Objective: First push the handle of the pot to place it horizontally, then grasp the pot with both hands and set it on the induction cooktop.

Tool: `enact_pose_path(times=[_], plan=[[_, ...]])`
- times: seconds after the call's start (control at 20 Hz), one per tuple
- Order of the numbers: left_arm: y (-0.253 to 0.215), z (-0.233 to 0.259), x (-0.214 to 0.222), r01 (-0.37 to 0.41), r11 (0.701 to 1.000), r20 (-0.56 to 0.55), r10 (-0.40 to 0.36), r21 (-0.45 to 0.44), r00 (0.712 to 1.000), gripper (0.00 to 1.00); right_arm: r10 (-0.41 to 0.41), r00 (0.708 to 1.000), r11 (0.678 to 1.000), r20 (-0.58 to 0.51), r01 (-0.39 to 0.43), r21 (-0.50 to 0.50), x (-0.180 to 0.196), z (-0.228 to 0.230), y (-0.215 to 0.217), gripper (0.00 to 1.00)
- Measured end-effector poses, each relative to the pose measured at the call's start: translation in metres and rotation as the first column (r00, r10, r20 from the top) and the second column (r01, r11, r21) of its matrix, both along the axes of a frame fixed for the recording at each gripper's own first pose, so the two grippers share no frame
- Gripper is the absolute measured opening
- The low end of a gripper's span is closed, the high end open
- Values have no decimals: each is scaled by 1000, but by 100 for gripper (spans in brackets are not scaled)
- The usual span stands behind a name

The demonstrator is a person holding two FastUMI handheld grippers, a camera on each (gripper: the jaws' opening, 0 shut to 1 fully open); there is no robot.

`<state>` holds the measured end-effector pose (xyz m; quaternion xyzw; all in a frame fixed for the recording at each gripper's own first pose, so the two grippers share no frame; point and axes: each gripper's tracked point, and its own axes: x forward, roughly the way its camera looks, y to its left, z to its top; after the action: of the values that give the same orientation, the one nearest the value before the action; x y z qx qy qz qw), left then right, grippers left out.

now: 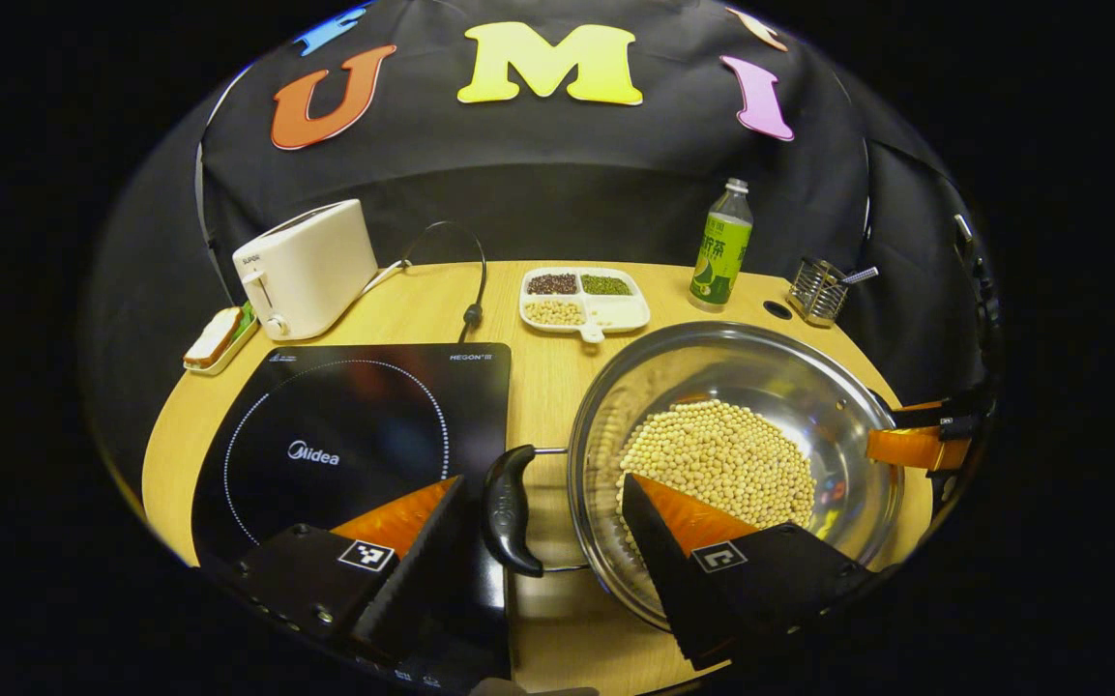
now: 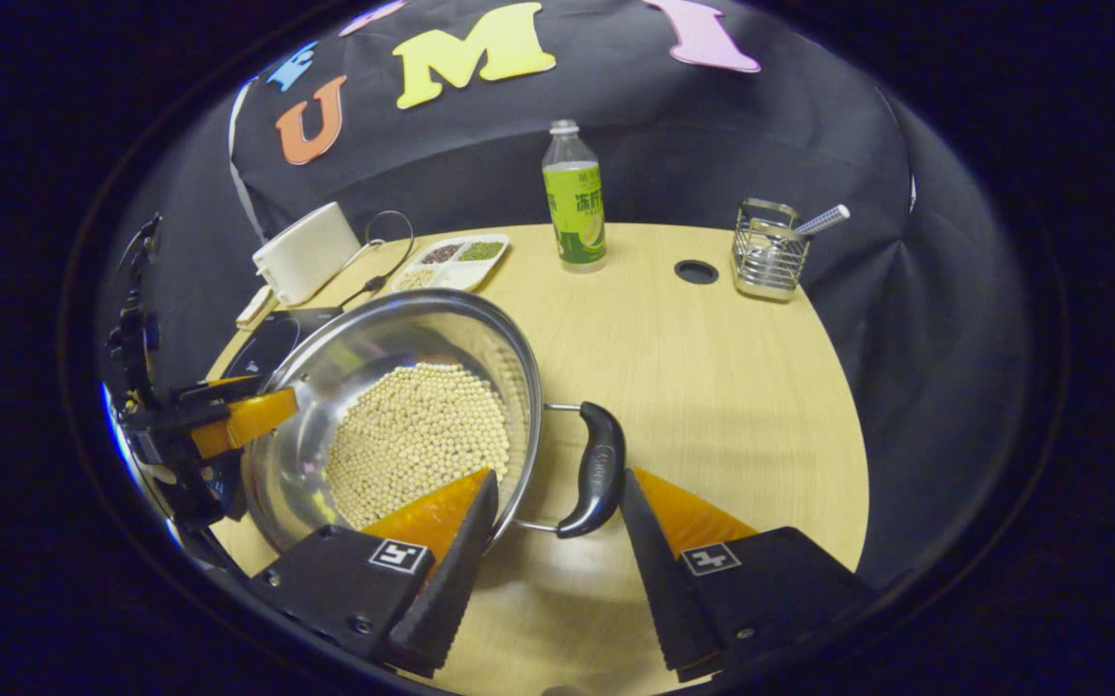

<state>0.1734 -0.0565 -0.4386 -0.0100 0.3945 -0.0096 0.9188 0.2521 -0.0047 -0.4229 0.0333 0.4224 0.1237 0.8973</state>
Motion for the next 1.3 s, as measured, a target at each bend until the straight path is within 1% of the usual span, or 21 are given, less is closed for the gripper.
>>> enact_pose_path(times=[0.05,0.1,0.15,0.25,0.3,0.35,0.4,0.45,0.5,0.55,0.6,0.65,0.7,1.0,1.05,1.1,1.2,1.25,1.3], plan=[[-5,-2,5,7,1000,1,-7,-9,1000,96,2,1000,1000,-5,-2,0,1,-2,0,84],[-8,-1,6,5,1000,-1,-5,-8,1000,95,12,1000,1000,-9,-12,-8,3,-3,1,84],[-7,-2,7,-1,1000,-7,1,2,1000,95,19,1000,1000,-15,-19,-12,4,-5,2,82],[-6,-2,8,-10,1000,-10,10,13,1000,96,7,1000,1000,-28,-7,-5,8,-4,3,79],[-5,-3,8,-16,1000,-13,16,10,1000,95,1,999,1000,-38,-1,-3,8,-5,2,75],[-3,-3,10,-19,1000,-15,19,15,1000,93,-7,999,1000,-48,6,-4,7,-6,2,74],[2,-4,7,-31,999,-28,31,27,999,89,-20,998,1000,-54,20,-6,8,-5,2,71],[4,-4,8,-39,999,-31,39,26,999,95,-39,997,999,-61,39,-11,8,-7,2,70],[3,-5,9,-48,999,-42,49,24,998,85,-59,996,998,-70,57,-21,8,-7,2,67],[3,-5,8,-48,998,-49,50,30,998,84,-74,994,997,-80,72,-34,9,-8,2,66],[6,-6,9,-52,997,-53,55,52,997,69,-84,992,996,-93,80,-50,9,-8,1,64],[7,-9,9,-58,997,-57,61,53,997,69,-88,991,995,-98,82,-61,9,-8,2,63],[6,-7,9,-61,997,-60,64,53,996,65,-94,990,994,-101,89,-59,9,-7,3,61],[4,-6,8,-60,997,-89,65,55,994,61,-100,990,994,-98,95,-56,7,-10,1,55],[3,-6,6,-56,997,-99,61,55,993,71,-102,990,993,-102,96,-62,5,-9,1,55],[2,-4,3,-46,997,-105,52,56,993,61,-104,990,993,-97,98,-71,1,-10,1,55],[1,-4,-1,-28,998,-113,33,48,993,61,-122,987,991,-101,115,-70,-13,-7,-1,55],[0,-5,-1,-25,999,-117,30,43,993,70,-133,985,990,-106,126,-66,-20,-4,-1,55],[1,0,-6,-21,999,-114,26,42,993,59,-139,985,989,-103,133,-64,-25,-4,1,55]])
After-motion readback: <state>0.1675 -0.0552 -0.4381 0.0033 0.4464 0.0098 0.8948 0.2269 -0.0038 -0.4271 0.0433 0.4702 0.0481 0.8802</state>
